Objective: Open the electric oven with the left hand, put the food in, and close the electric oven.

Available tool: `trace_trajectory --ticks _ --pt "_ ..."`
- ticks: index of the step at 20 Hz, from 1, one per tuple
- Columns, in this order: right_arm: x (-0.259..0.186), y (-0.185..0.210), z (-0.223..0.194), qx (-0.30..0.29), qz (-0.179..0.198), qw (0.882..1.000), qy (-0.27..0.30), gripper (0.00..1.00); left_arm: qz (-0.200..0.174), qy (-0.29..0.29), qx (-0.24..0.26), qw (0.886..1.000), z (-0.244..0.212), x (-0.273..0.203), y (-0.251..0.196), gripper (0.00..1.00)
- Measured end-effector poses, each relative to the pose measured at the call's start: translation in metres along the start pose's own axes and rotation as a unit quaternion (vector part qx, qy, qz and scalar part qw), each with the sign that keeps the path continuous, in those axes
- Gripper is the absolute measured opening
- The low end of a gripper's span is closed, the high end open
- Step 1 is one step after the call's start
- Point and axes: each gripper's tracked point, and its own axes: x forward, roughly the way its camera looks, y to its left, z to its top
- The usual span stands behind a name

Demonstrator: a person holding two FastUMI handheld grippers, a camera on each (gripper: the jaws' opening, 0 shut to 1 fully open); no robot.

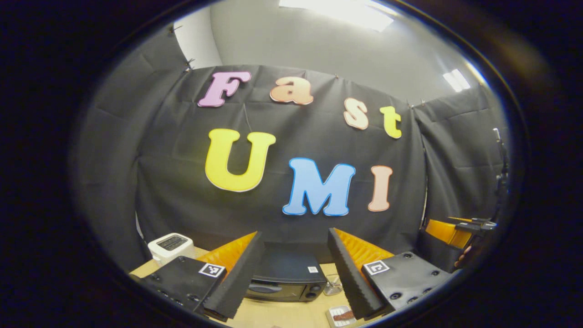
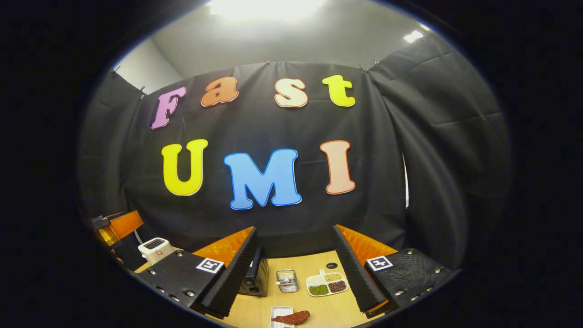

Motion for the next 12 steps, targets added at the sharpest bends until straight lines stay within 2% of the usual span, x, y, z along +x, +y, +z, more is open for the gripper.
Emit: trace_trajectory --ticks 2,4,5,6,9,11,12 --pt "0.003 -0.001 -0.003 0.007 0.005 1.000 0.001 1.00 -0.001 0.007 0.003 1.000 -0.010 0.010 0.005 0.95" --pt "0.012 0.004 -0.017 0.009 0.024 0.999 0.023 0.94 0.013 0.024 0.009 1.000 -0.029 0.020 0.010 0.98" --pt "0.015 0.002 -0.024 0.007 0.032 0.999 0.030 0.98 0.016 0.038 0.010 0.999 -0.041 0.026 0.008 0.98" --pt "0.019 -0.002 -0.025 0.006 0.036 0.999 0.032 0.98 0.015 0.051 0.011 0.999 -0.055 0.033 0.007 0.95" --pt "0.027 -0.009 -0.040 0.018 0.038 0.998 0.050 0.98 0.020 0.112 0.015 0.993 -0.108 0.050 0.013 0.99" --pt "0.031 -0.015 -0.052 0.018 0.035 0.997 0.063 0.98 0.020 0.142 0.017 0.990 -0.139 0.065 0.017 0.95" --pt "0.032 -0.020 -0.054 0.018 0.029 0.997 0.066 0.98 0.020 0.157 0.020 0.987 -0.154 0.072 0.022 0.98"
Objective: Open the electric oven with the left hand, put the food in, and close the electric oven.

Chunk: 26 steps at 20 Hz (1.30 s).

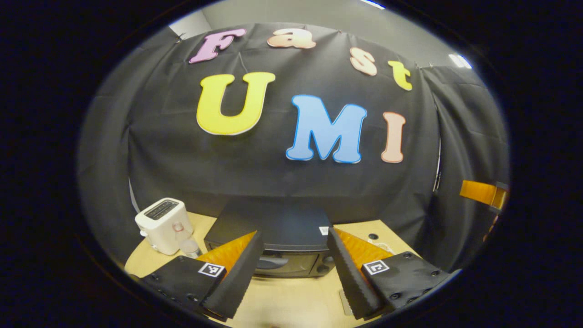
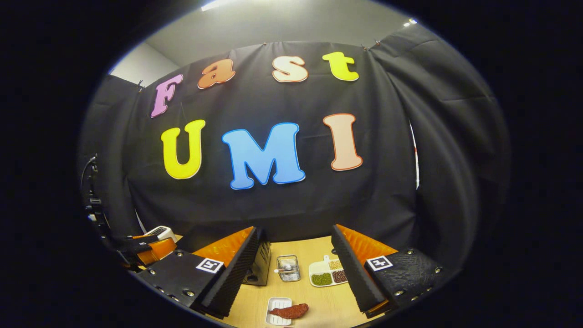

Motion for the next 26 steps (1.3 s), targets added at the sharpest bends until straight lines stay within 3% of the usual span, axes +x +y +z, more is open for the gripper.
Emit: trace_trajectory --ticks 11,13,19,20,22,26 --pt "0.008 -0.033 -0.010 -0.014 -0.049 0.999 0.008 0.98 0.026 0.091 0.008 0.995 -0.076 0.106 0.055 0.95" --pt "0.009 -0.035 -0.012 -0.022 -0.052 0.998 0.011 0.98 0.026 0.101 0.005 0.995 -0.085 0.115 0.061 0.99" --pt "0.013 -0.034 -0.012 -0.017 -0.057 0.998 0.015 0.98 0.030 0.116 0.035 0.992 -0.104 0.124 0.067 0.95" --pt "0.014 -0.033 -0.012 -0.018 -0.057 0.998 0.015 0.98 0.030 0.121 0.039 0.991 -0.108 0.124 0.067 0.99" --pt "0.014 -0.031 -0.013 -0.019 -0.055 0.998 0.017 0.98 0.031 0.117 0.050 0.991 -0.108 0.124 0.067 0.92" --pt "0.014 -0.022 -0.011 -0.024 -0.047 0.998 0.016 0.98 0.037 0.113 0.048 0.992 -0.109 0.123 0.067 0.99"
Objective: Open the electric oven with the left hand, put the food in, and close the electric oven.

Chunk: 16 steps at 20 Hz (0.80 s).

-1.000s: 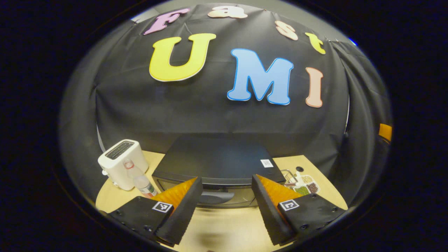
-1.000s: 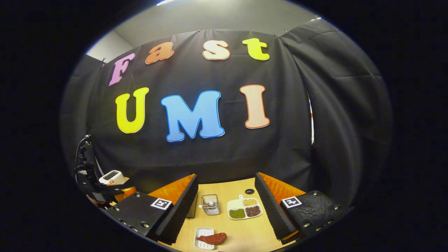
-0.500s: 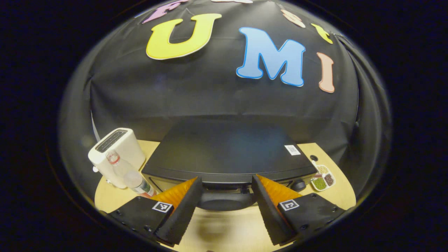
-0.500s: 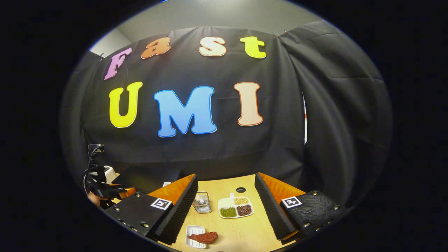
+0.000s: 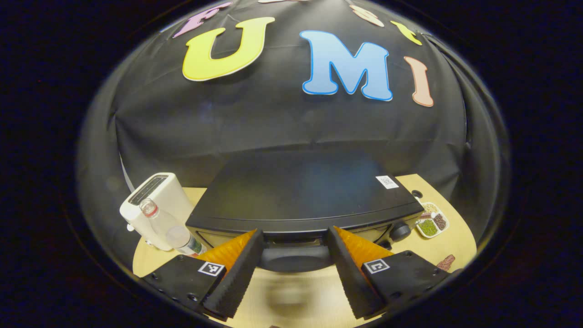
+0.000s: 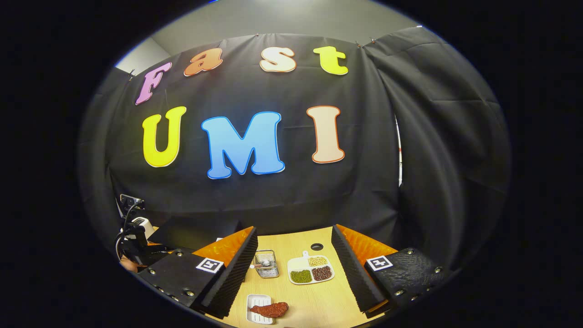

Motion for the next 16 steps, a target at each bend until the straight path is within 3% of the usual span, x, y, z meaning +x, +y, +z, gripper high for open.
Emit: trace_trajectory --ticks 1,2,3,11,14,16 --pt "-0.001 0.002 0.001 -0.001 0.002 1.000 -0.001 0.98 0.000 -0.001 -0.002 1.000 -0.001 -0.003 0.000 0.92" --pt "-0.003 0.004 0.001 -0.001 0.003 1.000 -0.002 0.98 0.000 -0.002 -0.001 1.000 -0.003 -0.006 0.000 0.92" --pt "-0.005 0.005 0.002 -0.001 0.004 1.000 -0.003 0.98 -0.001 -0.002 0.000 1.000 -0.006 -0.009 -0.001 0.99" --pt "-0.014 0.016 0.003 -0.002 0.017 1.000 -0.006 0.98 -0.005 0.006 -0.001 1.000 -0.040 -0.042 -0.003 0.99" --pt "-0.019 0.019 0.003 -0.008 0.023 1.000 -0.010 0.98 -0.006 0.013 -0.007 1.000 -0.056 -0.051 -0.003 0.92" --pt "-0.022 0.020 0.000 -0.011 0.024 1.000 -0.008 0.98 -0.004 0.017 -0.008 1.000 -0.068 -0.057 -0.005 0.95"
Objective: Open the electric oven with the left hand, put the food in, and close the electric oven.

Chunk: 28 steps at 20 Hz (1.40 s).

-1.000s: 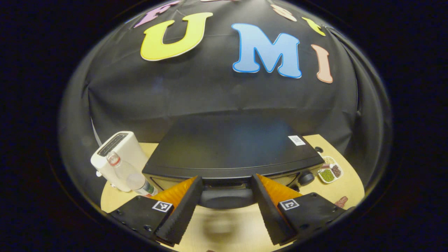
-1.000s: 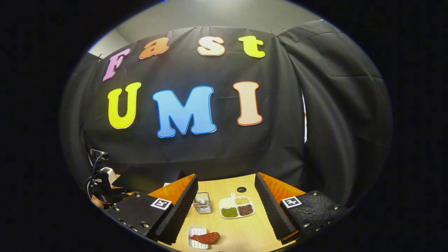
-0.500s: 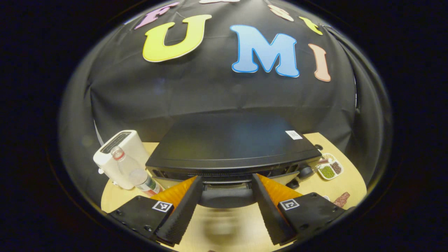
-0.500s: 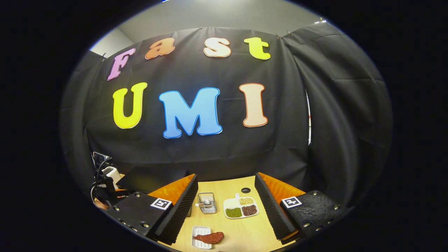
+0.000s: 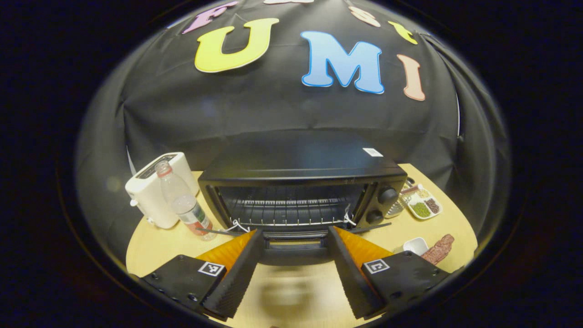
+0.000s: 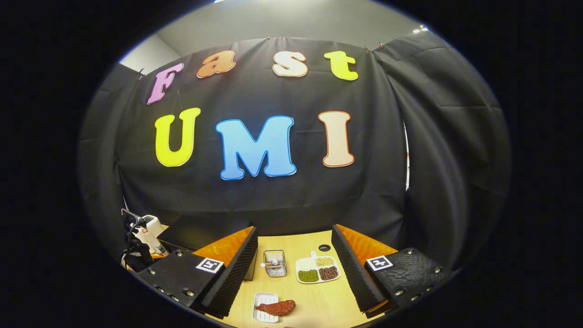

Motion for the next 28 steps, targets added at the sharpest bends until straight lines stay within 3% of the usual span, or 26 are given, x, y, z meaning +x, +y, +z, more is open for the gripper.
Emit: trace_trajectory --ticks 9,16,17,19,21,22,23,26,28 --pt "-0.006 0.001 -0.006 -0.015 0.003 1.000 0.009 1.00 0.000 0.042 -0.001 0.999 -0.067 -0.011 -0.002 1.00" --pt "-0.007 0.009 -0.018 -0.021 0.016 0.999 0.027 0.98 0.006 0.083 0.016 0.996 -0.114 -0.005 0.003 0.97" --pt "-0.007 0.009 -0.019 -0.022 0.018 0.999 0.028 0.98 0.007 0.076 0.014 0.997 -0.107 -0.008 0.004 1.00" --pt "-0.005 0.008 -0.024 -0.016 0.023 0.999 0.033 0.98 0.006 0.048 0.010 0.999 -0.082 -0.017 0.003 0.97" --pt "-0.001 0.004 -0.034 -0.001 0.027 0.999 0.046 0.98 0.004 0.003 0.007 1.000 -0.039 -0.031 -0.002 1.00" --pt "0.001 0.002 -0.041 0.011 0.030 0.998 0.055 0.98 0.004 -0.023 0.004 1.000 -0.013 -0.041 -0.005 0.97" --pt "0.004 0.000 -0.049 0.024 0.032 0.997 0.066 0.98 0.002 -0.050 0.000 0.999 0.013 -0.052 -0.009 0.94" --pt "0.014 -0.010 -0.082 0.064 0.039 0.991 0.111 0.98 -0.003 -0.124 -0.012 0.992 0.087 -0.095 -0.020 1.00" --pt "0.021 -0.013 -0.106 0.091 0.052 0.984 0.141 0.98 -0.006 -0.171 -0.013 0.985 0.131 -0.124 -0.029 0.96"
